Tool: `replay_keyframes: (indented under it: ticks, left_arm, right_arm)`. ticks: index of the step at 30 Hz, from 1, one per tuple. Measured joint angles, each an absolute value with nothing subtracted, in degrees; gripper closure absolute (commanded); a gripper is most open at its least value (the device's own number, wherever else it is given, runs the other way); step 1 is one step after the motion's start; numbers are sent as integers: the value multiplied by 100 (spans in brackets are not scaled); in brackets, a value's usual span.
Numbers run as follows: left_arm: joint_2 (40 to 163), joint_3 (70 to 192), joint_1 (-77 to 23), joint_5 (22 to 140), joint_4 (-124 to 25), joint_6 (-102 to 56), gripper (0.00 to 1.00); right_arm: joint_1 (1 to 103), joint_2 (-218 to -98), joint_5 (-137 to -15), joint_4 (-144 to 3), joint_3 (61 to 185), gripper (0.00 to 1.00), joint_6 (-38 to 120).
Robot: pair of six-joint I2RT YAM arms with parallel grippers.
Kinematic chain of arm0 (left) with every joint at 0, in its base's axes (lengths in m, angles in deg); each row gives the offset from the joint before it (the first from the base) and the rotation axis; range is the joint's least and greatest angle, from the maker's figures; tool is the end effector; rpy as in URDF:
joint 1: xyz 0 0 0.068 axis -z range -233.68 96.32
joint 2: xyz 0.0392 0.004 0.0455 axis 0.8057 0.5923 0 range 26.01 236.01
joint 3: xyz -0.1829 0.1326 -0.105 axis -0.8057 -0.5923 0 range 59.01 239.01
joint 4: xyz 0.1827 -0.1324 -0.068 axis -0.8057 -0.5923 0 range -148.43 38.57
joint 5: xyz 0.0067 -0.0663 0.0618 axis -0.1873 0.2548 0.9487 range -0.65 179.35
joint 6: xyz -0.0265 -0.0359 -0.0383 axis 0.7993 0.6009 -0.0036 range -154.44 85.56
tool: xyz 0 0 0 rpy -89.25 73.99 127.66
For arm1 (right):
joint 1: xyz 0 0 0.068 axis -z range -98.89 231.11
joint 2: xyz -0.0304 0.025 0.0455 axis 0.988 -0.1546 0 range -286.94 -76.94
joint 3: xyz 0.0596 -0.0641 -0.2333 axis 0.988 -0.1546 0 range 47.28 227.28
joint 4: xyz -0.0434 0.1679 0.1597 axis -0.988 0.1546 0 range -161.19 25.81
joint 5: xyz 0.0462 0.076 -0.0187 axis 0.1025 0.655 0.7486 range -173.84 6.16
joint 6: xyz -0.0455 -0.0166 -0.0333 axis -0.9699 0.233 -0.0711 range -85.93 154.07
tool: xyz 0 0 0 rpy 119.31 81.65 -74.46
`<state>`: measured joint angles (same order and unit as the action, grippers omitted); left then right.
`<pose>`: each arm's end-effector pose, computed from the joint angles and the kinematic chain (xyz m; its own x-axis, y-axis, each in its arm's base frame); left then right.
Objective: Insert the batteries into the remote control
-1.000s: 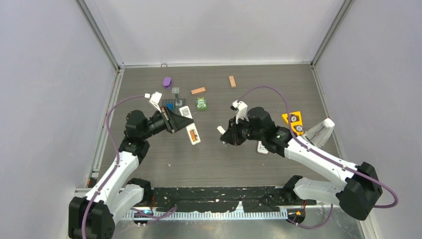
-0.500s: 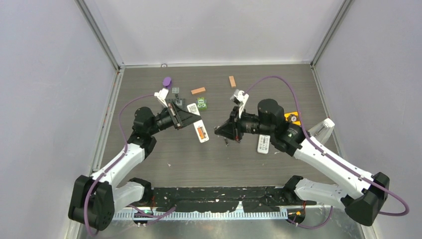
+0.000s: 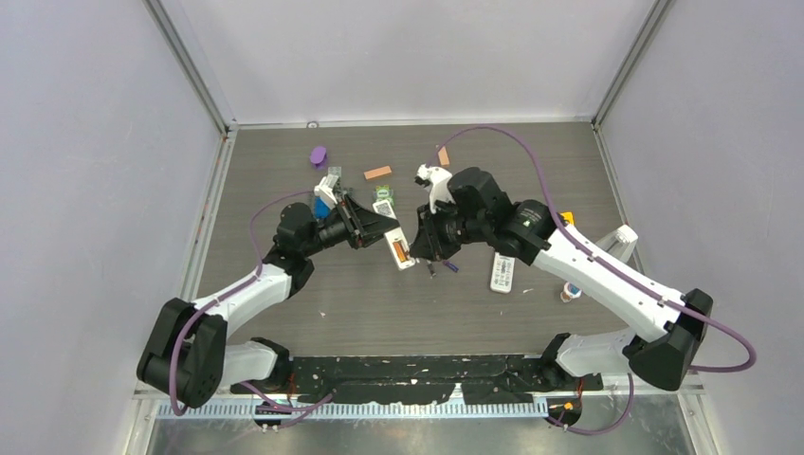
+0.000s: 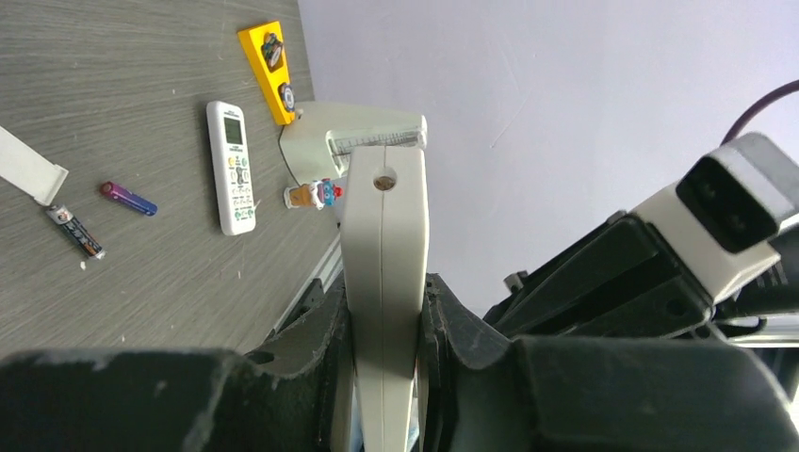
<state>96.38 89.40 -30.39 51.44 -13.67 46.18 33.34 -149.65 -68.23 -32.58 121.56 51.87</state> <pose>0.2212 -0.1237 0.2412 -0.8700 -0.4730 -0.1394 0.1077 0.0936 -0.9898 0.1637 0.1975 0.3389 -0.6476 -0.2754 -0.7105 -0.6927 0.6012 0.3984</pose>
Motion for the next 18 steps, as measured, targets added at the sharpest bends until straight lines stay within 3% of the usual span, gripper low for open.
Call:
replay_keyframes:
  ticks: [18]
  left_arm:
    - [9828, 8830, -2755, 5402, -1030, 4908, 100]
  right_arm:
    - [2750, -15437, -8123, -2558, 12648, 84, 5417]
